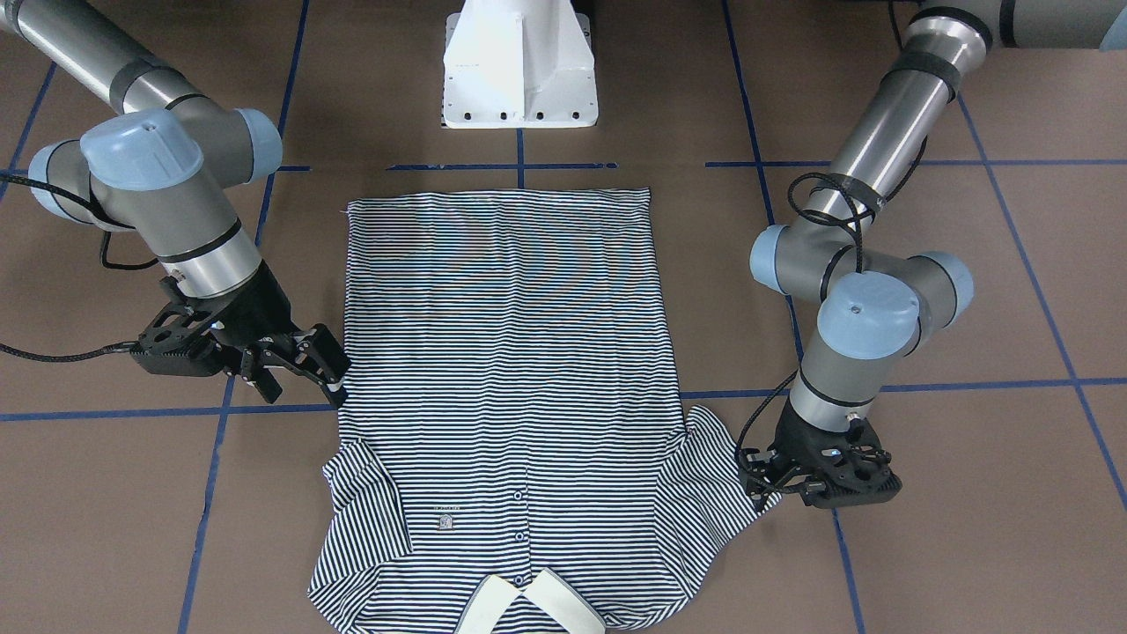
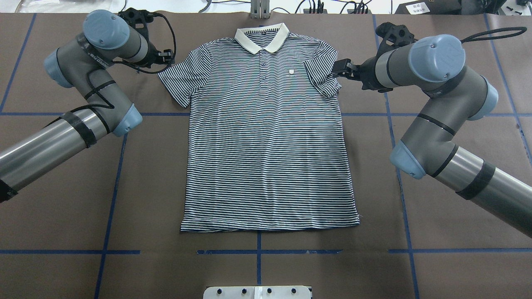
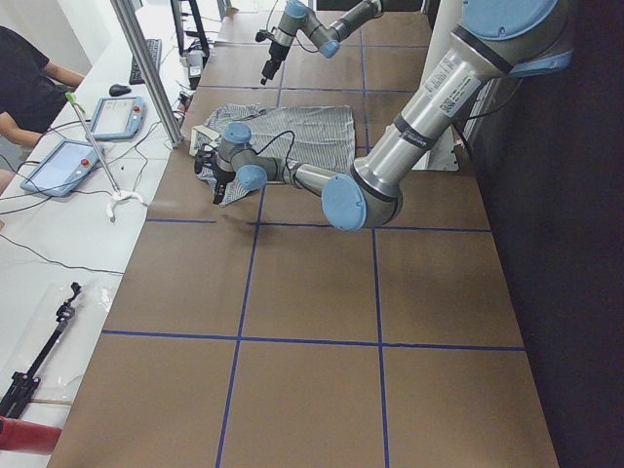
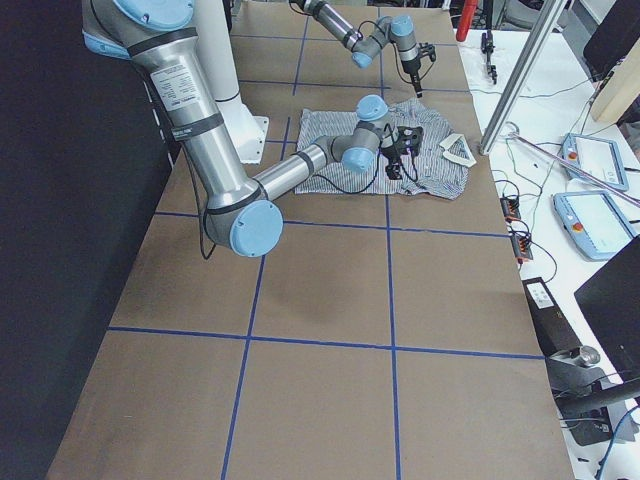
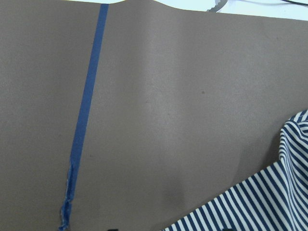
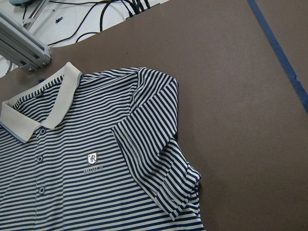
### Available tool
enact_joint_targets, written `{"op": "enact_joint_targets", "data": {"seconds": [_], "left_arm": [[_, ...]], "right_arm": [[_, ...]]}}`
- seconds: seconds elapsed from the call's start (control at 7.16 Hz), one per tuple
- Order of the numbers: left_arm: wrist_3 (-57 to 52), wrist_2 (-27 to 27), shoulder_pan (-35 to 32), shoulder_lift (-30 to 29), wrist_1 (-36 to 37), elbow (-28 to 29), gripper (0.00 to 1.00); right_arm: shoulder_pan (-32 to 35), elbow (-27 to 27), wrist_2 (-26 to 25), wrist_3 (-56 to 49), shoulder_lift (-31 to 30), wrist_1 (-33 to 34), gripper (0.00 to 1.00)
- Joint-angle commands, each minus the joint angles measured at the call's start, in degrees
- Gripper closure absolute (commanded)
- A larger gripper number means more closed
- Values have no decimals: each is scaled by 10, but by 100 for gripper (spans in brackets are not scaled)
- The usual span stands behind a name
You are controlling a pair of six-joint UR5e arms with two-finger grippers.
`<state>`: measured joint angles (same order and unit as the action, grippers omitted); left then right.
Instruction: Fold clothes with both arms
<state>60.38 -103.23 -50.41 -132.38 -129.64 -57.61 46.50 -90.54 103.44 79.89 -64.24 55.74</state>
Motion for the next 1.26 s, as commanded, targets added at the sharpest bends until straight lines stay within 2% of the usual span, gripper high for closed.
{"op": "enact_joint_targets", "data": {"seconds": [0.0,0.42,0.56,0.7,0.98,1.12], "left_arm": [[-1,4,7,-2,-17,19,45],[-1,4,16,-1,-18,27,47],[-1,4,16,-1,-18,28,63],[-3,4,16,-2,-19,24,100],[1,0,15,-12,-16,0,100],[2,-2,15,-15,-6,-31,100]], "right_arm": [[0,-1,-2,0,-5,-1,0],[-1,0,-3,0,-5,-1,0],[-1,1,-3,0,-4,-1,0],[-1,4,-3,0,-5,-2,0],[-2,5,-3,0,-4,-2,0],[-4,8,-4,1,-4,-2,0]]}}
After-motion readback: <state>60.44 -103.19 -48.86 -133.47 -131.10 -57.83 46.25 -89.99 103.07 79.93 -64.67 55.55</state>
